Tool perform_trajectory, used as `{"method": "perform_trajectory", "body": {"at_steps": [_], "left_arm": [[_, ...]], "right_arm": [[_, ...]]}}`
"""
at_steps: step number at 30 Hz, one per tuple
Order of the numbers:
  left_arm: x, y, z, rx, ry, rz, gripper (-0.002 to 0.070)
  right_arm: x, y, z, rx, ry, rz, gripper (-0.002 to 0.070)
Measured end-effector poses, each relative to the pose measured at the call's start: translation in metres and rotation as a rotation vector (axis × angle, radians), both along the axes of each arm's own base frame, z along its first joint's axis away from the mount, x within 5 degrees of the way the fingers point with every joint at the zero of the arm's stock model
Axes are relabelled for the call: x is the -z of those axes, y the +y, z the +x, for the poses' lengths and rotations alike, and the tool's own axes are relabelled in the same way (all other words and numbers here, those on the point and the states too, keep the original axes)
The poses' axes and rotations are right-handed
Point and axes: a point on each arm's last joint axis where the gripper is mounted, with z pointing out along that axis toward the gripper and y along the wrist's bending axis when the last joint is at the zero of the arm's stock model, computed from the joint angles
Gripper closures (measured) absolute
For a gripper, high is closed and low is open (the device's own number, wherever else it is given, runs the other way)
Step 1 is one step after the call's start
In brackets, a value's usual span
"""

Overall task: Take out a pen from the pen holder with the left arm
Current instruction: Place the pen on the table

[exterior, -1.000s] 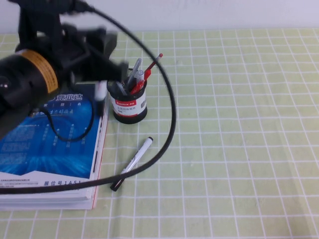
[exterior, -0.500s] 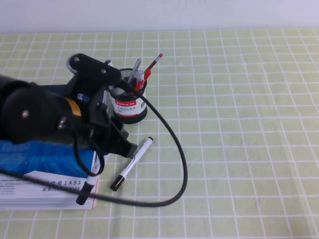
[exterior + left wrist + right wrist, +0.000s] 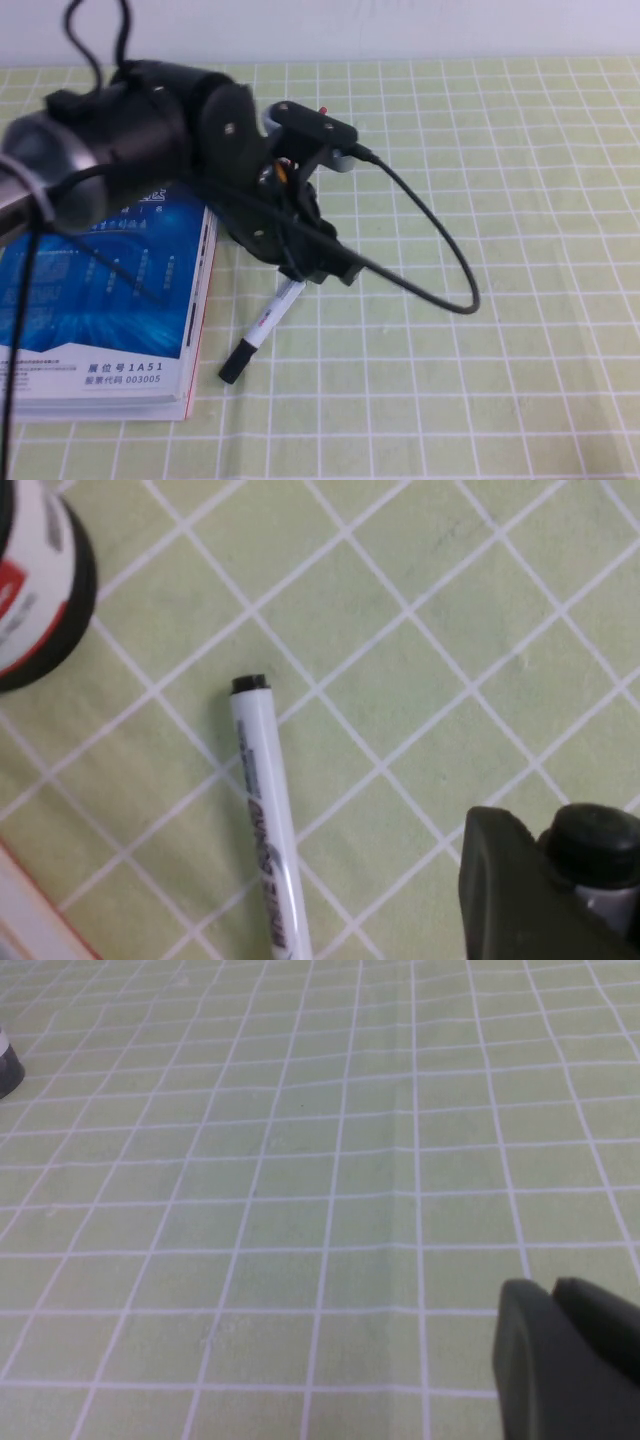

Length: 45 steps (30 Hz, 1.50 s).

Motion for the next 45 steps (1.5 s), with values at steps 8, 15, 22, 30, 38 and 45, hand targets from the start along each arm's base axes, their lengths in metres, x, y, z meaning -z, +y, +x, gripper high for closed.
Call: {"method": "perform_trajectory", "body": {"at_steps": [8,15,22,30,38,45], "left_arm": [[0.029,-0.023,0.027,0.014,0.114,0.086,0.0559],[0.052,-0.028,0.037,0.015,0.128,0.123,0.0559],[0.069,-0.031,0.044,0.018,0.118,0.145,0.0559],[0.085,-0.033,0.049,0.011,0.122,0.167,0.0559],[0.092,-0.030,0.053,-0.003,0.102,0.217,0.0559],[0.092,-0.031,0.055,-0.008,0.078,0.210,0.0559]], "right_arm": [[0.000,0.000,0.000,0.000,0.000,0.000,0.0691],[0.000,0.000,0.000,0.000,0.000,0.000,0.0691],[0.000,0.000,0.000,0.000,0.000,0.000,0.0691],[0.000,0.000,0.000,0.000,0.000,0.000,0.0691],[0.000,0.000,0.000,0.000,0.000,0.000,0.0691],[0.000,0.000,0.000,0.000,0.000,0.000,0.0691]]}}
